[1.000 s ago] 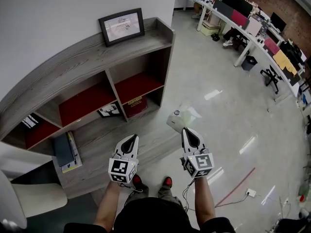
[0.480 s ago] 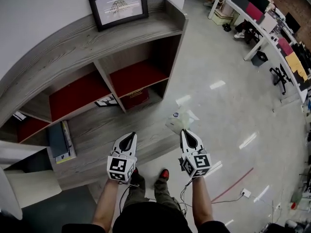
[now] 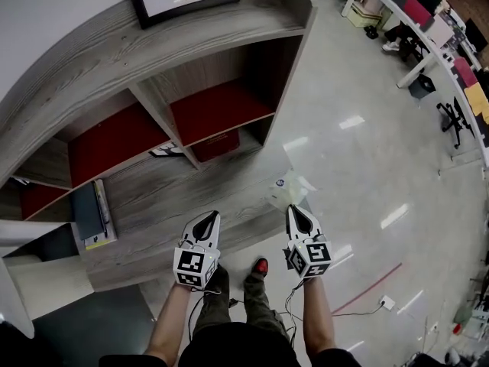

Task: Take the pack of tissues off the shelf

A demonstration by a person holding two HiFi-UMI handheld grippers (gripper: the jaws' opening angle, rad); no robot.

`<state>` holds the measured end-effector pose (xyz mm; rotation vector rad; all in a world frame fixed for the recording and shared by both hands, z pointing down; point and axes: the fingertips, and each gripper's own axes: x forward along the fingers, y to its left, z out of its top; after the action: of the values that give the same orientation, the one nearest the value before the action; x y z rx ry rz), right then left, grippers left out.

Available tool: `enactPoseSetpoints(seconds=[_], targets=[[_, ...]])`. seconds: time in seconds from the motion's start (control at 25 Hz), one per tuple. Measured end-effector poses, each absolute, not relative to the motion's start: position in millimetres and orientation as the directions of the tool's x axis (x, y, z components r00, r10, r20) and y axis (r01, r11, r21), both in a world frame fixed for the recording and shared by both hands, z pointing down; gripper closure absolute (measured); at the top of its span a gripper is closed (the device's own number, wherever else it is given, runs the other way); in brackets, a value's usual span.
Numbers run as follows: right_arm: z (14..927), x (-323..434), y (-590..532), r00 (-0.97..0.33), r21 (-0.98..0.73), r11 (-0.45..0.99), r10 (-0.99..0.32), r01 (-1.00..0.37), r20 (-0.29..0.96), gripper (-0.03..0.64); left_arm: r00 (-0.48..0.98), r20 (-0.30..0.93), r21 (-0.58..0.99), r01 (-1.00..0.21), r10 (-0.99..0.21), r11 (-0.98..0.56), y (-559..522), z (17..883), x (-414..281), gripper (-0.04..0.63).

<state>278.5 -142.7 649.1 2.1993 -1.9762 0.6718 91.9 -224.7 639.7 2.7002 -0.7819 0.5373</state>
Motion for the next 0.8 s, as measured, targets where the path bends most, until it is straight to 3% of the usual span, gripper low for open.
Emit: enactPoseSetpoints(seconds=[0.8], targets=[[718,271,-134,0.021,-0.254,-0.155,-0.888,-0.955,0.46,0.588,0.77,0.498,0.197,-0.549,-0.4,-0.812,-205,691,102,0.588]])
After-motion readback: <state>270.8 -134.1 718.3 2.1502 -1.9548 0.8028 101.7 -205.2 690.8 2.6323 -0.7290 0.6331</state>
